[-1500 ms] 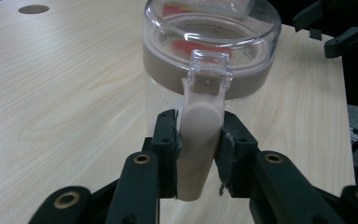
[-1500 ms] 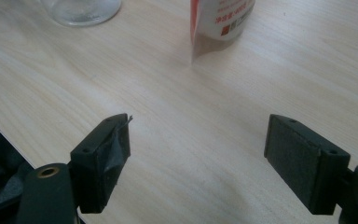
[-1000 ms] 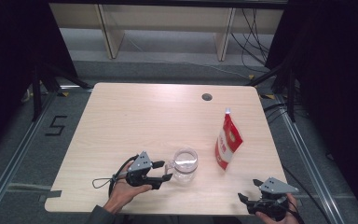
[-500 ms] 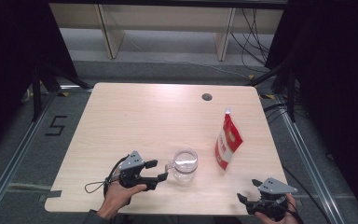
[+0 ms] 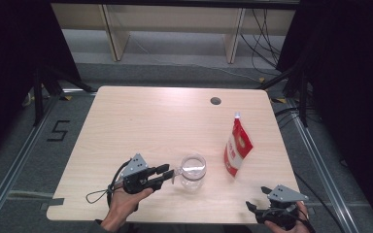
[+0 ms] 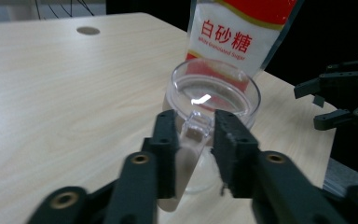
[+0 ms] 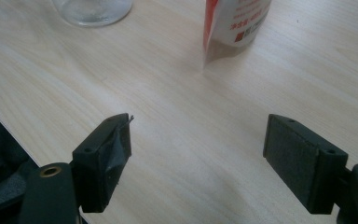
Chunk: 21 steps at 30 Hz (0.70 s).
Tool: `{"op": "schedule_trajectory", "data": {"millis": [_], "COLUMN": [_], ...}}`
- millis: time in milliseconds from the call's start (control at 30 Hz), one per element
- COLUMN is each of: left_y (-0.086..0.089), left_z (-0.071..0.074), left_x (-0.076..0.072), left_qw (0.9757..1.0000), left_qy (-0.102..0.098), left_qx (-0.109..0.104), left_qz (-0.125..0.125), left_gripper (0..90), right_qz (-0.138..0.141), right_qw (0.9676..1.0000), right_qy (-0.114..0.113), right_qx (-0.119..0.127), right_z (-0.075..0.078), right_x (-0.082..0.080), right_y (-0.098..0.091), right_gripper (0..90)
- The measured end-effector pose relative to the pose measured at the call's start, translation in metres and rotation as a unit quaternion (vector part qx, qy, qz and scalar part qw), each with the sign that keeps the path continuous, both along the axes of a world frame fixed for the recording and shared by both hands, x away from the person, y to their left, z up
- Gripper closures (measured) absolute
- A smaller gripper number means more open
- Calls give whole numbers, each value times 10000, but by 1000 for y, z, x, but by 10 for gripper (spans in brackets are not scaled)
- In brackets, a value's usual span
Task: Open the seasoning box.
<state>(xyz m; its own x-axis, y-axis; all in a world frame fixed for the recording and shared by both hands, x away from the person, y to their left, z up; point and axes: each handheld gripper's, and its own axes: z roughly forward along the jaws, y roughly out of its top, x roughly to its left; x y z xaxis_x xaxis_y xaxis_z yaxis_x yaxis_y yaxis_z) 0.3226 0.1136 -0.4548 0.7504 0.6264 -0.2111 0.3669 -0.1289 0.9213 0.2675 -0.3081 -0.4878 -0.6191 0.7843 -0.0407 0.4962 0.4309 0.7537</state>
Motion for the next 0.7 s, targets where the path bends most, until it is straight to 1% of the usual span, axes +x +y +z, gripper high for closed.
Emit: {"op": "schedule_trajectory", "data": {"millis": [33, 67, 100, 133, 167, 200, 233, 267, 300, 333, 367, 433, 467, 500, 533, 567, 600, 667, 700], "left_y": [-1, -2, -2, -4, -4, -5, -8, -10, -10, -12, -16, -17, -19, -19, -20, -20, -20, -21, -21], "left_z": [1, 2, 2, 4, 4, 4, 5, 5, 5, 5, 5, 6, 6, 6, 6, 5, 5, 3, 3], "left_x": [0, -2, -2, -1, -1, 0, 2, 2, 2, 3, 4, 4, 5, 5, 6, 7, 8, 9, 9], "left_qw": [9999, 9999, 9999, 9997, 9997, 9998, 9997, 9996, 9996, 9996, 9994, 9993, 9991, 9989, 9991, 9991, 9990, 9990, 9989], "left_qy": [-99, -101, -101, -195, -195, -187, -208, -217, -217, -234, -258, -269, -288, -290, -260, -284, -284, -287, -261], "left_qx": [-7, 49, 49, 130, 130, 99, 152, 190, 190, 153, 223, 257, 313, 356, 341, 303, 337, 332, 398], "left_qz": [-41, 47, 47, 13, 13, 38, 44, 65, 65, 37, 20, 23, 14, 29, 58, 33, 46, 30, 41], "left_gripper": [750, 773, 795, 812, 825, 825, 849, 859, 869, 869, 878, 884, 885, 886, 886, 887, 887, 886, 885], "right_qz": [-1, -33, -33, -79, -79, -28, -25, -134, -134, 31, -6, -19, 6, -61, 16, 5, 14, 9, 7], "right_qw": [10000, 10000, 10000, 9999, 9999, 10000, 9999, 9996, 9996, 10000, 10000, 10000, 10000, 9999, 10000, 10000, 10000, 10000, 9999], "right_qy": [-19, -5, -5, 50, 50, -32, 79, 185, 185, 31, -8, 9, 13, 121, -24, -4, -38, 9, 63], "right_qx": [5, 30, 30, 58, 58, 22, 70, 162, 162, 89, 65, 67, 56, 102, 43, 60, 67, 92, 105], "right_z": [0, 0, 0, 0, 0, 0, 0, 0, 0, 0, 0, 0, 0, 0, 0, 1, 1, 1, 1], "right_x": [0, 0, 0, -1, -1, 0, -1, -3, -3, 0, 0, -1, -1, -3, -1, -1, -1, -1, -2], "right_y": [0, 0, 0, 0, 0, -1, 1, 4, 4, 2, 3, 4, 4, 6, 4, 4, 4, 5, 6], "right_gripper": [239, 239, 239, 239, 239, 239, 240, 239, 239, 239, 236, 238, 240, 239, 239, 239, 239, 239, 240]}}
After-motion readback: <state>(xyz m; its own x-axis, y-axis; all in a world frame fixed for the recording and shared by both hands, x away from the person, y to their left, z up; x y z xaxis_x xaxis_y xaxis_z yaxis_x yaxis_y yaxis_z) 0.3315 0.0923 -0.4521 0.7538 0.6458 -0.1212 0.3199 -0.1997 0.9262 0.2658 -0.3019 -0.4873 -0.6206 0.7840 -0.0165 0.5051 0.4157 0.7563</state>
